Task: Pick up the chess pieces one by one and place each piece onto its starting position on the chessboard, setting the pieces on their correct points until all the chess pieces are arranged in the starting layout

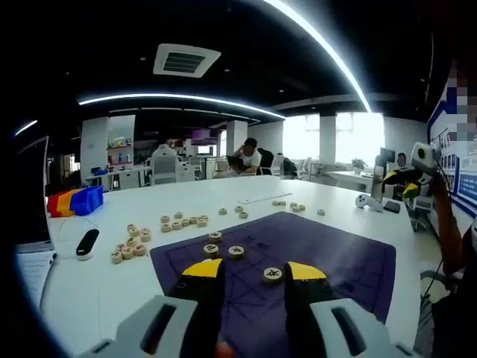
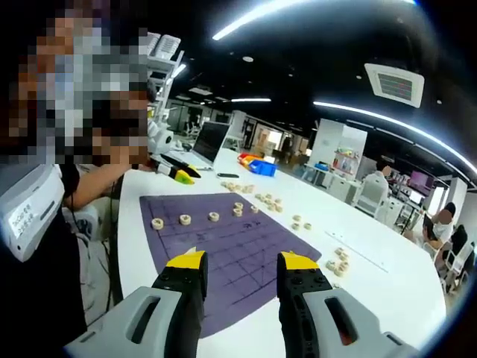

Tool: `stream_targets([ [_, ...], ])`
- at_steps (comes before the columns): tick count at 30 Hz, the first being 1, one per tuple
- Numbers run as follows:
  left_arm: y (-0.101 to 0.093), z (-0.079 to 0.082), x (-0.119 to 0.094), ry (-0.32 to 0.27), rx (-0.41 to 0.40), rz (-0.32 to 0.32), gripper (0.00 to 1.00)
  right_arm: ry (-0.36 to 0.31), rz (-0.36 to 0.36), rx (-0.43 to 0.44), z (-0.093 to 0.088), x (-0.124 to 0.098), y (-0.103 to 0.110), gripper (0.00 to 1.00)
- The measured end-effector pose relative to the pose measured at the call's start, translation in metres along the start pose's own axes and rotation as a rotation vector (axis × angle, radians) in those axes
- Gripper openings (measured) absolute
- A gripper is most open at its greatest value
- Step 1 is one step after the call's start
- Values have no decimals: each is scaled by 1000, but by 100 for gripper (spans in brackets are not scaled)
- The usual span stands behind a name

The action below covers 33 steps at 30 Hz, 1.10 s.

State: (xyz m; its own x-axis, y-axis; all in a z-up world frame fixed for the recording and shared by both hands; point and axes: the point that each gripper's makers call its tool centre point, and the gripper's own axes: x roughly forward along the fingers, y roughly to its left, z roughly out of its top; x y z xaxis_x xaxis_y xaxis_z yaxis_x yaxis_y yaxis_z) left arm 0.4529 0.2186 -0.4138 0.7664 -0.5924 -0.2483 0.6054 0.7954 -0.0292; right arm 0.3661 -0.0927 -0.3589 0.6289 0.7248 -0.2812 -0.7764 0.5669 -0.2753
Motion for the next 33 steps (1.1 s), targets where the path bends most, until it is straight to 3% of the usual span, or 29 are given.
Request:
stream_targets([
  [4,-9,17,5,-21,1,-36,33,3,-16,7,-1,-5,-6,38],
  [8,-28,36,23,10,81,-99,33,-13,-44,13,1,-15,-14,38],
  [13,-69,66,55,22,159,-218,33,9,-84,24,-8,-20,-25,38],
  [16,-99,76,77,56,228,-295,33,20,-102,32,-13,-24,-32,38],
  [17,-101,77,80,61,236,-302,33,21,-106,33,-13,-25,-33,38],
  [20,-123,82,116,113,281,-339,33,65,-188,46,-24,-35,-50,38],
  [24,-146,88,156,149,316,-381,34,97,-234,55,-33,-43,-62,38],
  [28,-157,85,204,203,348,-372,34,128,-281,56,-40,-51,-72,38],
  [33,-157,69,260,289,393,-331,33,135,-320,67,-45,-61,-80,38],
])
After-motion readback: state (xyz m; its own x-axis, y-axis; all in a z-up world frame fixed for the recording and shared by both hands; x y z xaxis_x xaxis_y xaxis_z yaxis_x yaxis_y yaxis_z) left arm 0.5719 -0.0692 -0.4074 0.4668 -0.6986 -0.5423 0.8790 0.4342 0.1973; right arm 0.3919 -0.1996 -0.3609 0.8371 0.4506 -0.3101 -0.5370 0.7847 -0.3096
